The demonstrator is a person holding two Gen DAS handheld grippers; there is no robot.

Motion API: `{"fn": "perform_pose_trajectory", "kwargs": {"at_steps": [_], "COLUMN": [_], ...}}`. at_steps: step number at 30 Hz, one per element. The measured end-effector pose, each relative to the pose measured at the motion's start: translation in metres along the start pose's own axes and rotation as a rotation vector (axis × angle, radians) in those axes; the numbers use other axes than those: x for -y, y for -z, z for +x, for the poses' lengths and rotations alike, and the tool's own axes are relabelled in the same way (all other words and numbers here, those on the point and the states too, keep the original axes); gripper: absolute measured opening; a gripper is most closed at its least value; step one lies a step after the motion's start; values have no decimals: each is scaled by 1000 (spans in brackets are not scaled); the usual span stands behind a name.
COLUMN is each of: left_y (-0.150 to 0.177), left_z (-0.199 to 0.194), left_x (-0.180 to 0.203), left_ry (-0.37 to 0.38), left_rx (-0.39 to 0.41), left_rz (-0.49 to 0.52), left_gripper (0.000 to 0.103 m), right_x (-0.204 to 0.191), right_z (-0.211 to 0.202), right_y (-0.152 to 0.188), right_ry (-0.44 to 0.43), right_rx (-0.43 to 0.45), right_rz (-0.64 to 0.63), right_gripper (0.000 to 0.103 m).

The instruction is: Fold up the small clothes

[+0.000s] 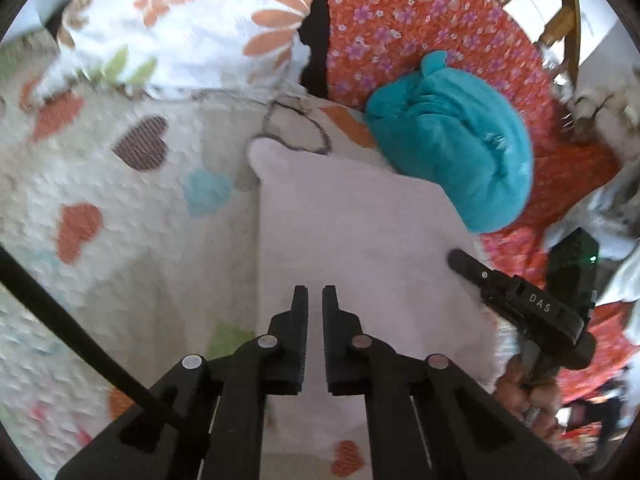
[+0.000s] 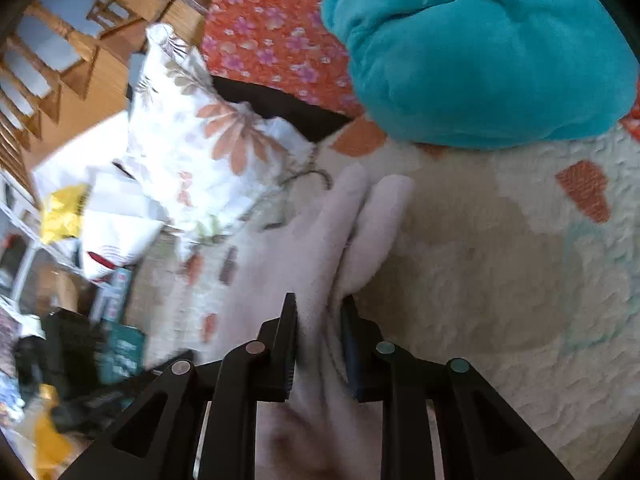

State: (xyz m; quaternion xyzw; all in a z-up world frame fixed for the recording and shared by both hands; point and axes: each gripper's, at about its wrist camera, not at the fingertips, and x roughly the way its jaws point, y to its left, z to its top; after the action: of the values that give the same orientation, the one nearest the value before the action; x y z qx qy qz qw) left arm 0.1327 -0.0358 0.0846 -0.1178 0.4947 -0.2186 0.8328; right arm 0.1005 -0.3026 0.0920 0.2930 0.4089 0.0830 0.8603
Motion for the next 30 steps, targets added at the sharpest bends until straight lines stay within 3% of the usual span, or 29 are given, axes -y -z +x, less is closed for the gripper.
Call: {"fn": "perform_pose_trajectory", "kwargs": {"at_steps": [2,4,8,11,13,15,17,18,19,20,23,26,30], "left_y": [9,27,61,65,65,67,73,75,78,80,79,77,80], "left_z": [10,21,51,48,39,26,13,8,3,-3,-10,-2,37], "left_x": [0,-4,-4,2,5,4,1,1,-2,-3,-3,-2,3], "left_ry": [-59,-58,-120,-153,-156,-141,-128,-132,-139,-150,-184,-193,-262], "left_rx": [-27,-58,-101,-73,-69,-51,-40,-34,-28,-21,2,-4,-61], "left_rz": [15,-8,20,56,59,35,15,9,4,2,16,-3,60], "left_gripper": [29,43,57,57,57,57,57,57,57,57,60,61,67], "right_x": [9,19,29,13,0,-12,-16,-14,-12,-10,-1,15,41], "right_z": [15,22,-15,-40,-40,-32,-17,-10,-6,-6,-19,-31,-30], "right_y": [9,19,26,30,34,41,52,60,63,68,72,80,91], "right_ry": [214,396,298,250,205,259,345,345,324,294,284,351,405], "right_rx": [-34,-64,-13,17,-18,-47,-72,-95,-109,-121,-95,-101,-145], "right_rz": [-62,-106,-31,-72,-108,-153,-188,-181,-169,-155,-105,-62,-15], "right_gripper": [25,27,27,29,39,50,52,51,26,15,9,4,4]}}
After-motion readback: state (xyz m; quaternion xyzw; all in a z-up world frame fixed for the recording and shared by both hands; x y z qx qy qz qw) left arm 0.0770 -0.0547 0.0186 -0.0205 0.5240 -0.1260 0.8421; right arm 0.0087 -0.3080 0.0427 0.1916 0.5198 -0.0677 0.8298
